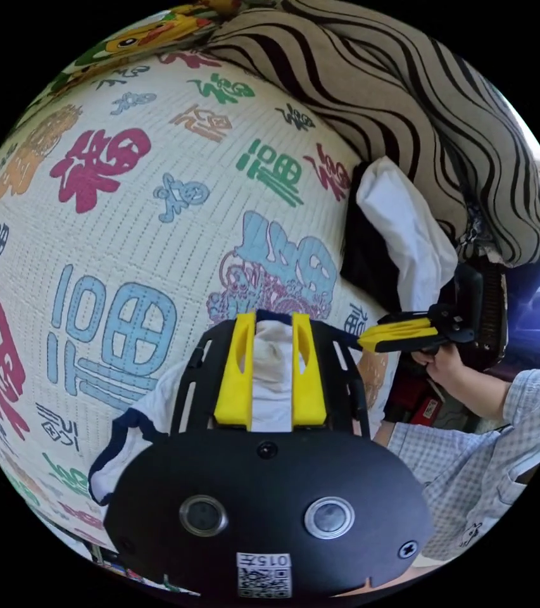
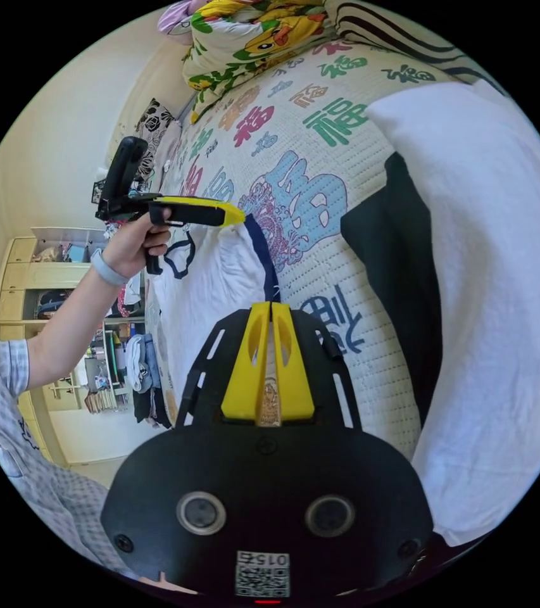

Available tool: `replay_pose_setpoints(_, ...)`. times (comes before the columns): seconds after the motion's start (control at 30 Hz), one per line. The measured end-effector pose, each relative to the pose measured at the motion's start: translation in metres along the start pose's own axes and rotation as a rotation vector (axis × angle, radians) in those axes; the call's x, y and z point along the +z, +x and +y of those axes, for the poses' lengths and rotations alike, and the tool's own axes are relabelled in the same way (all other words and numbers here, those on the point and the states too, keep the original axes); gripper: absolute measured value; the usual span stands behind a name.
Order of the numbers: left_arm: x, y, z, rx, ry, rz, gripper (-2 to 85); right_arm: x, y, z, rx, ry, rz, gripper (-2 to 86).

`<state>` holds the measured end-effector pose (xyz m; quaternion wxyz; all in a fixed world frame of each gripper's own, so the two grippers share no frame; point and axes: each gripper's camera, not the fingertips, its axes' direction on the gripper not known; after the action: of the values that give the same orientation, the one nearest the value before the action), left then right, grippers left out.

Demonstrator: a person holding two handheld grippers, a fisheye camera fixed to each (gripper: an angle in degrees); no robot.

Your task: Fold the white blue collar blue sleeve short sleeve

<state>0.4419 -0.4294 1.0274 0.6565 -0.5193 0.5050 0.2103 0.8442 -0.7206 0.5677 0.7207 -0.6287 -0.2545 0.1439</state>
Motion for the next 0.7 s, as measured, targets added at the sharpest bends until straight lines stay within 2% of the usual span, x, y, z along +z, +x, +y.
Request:
replay_pose_setpoints(0.1,0.012,0.007,-0.007,0.086,-0.077,0.000,1.4,0.000,-0.010,0.001,0.005,-0.011,0.014,-0.3)
replay_pose_setpoints(0.17,0.008,0.011,-0.011,0.119,-0.058,-0.036,0.5,-0.003,-0.019,0.000,-0.004,-0.016,0.028,-0.3)
replay_pose_setpoints(0.23,-0.012,0.010,-0.013,0.119,0.086,-0.014,0.0,-0.006,-0.027,0.001,-0.014,-0.003,0.047,-0.3)
replay_pose_setpoints(0.37,-0.042,-0.003,-0.005,0.101,0.253,0.106,-0.1,-0.022,-0.050,0.006,-0.034,0.067,0.008,-0.3)
replay_pose_setpoints(0.5,-0.069,-0.013,0.038,0.143,0.325,0.132,-0.1,-0.030,-0.087,0.012,-0.112,0.080,-0.087,-0.3)
replay_pose_setpoints(0.7,-0.091,-0.030,0.157,-0.011,0.388,0.059,0.8,0.013,-0.169,0.030,-0.355,-0.133,-0.067,-0.2)
